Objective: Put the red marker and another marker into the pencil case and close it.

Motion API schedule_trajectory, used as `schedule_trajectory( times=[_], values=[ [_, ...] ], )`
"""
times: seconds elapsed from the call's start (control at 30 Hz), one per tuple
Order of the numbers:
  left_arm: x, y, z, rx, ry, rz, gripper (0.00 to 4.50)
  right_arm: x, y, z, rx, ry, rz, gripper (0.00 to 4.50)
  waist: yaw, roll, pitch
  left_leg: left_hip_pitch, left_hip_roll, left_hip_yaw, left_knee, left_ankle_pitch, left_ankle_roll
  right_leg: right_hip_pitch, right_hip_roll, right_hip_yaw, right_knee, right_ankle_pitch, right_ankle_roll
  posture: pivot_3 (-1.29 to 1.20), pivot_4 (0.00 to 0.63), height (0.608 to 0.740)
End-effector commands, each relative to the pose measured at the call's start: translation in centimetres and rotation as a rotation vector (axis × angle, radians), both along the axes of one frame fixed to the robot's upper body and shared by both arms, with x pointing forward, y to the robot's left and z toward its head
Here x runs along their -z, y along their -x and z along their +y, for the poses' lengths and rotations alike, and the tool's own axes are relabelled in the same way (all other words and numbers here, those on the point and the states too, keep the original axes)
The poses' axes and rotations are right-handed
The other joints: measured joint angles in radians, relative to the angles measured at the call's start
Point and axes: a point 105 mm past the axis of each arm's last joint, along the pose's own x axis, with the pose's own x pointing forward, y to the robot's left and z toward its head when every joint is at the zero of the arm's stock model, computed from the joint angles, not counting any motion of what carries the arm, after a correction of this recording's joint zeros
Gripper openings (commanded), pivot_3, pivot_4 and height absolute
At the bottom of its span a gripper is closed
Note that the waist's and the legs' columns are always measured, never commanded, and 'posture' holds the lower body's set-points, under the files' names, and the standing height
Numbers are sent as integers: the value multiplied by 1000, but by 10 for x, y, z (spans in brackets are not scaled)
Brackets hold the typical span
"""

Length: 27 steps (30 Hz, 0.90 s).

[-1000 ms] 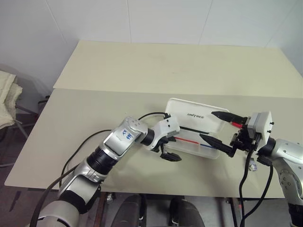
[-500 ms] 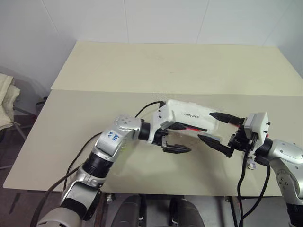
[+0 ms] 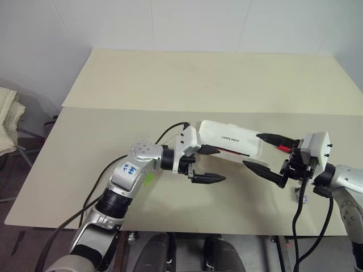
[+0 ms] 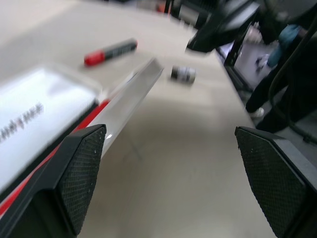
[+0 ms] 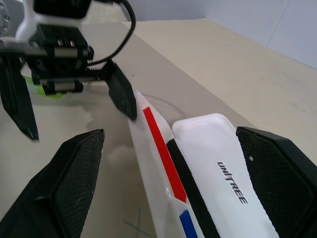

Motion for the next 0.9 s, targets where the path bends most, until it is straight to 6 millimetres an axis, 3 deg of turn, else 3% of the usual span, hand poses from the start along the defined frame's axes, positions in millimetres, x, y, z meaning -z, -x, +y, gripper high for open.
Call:
schedule_trajectory(
  times=[0.03, 0.27, 0.4, 0.67, 0.9],
  values=[
    [-23, -3, 7, 23, 88, -65, 4455, -10, 2, -8, 12, 8, -37, 4500, 0, 0, 0, 0, 0, 0, 0, 0, 0, 0, 0, 0, 0, 0, 0, 0, 150, 740],
    [-32, -19, 12, 9, 106, -100, 4455, -13, 0, -17, 38, 26, -40, 4500, 0, 0, 0, 0, 0, 5, 0, -1, 1, -2, 1, 0, 1, 1, 1, 0, 150, 740],
    [-40, -28, 16, 6, 109, -128, 4455, -17, -6, -51, 133, 81, -25, 4500, 4, -1, 0, 0, -1, 7, 1, -1, 3, -2, 1, -1, 0, 2, 3, 0, 150, 740],
    [-34, -55, 21, -51, 89, -179, 4455, -19, -18, -90, 263, 171, -4, 4500, -1, -1, 0, 0, -1, 11, 1, -3, 6, -2, 1, -1, -4, 4, 6, 0, 150, 740],
    [-31, -54, 6, -11, 124, -199, 4455, -8, -31, -127, 371, 227, 70, 4500, 0, -1, 0, -1, -1, 12, 1, -4, 7, -2, 0, -1, -7, 5, 8, 0, 150, 740]
  ],
)
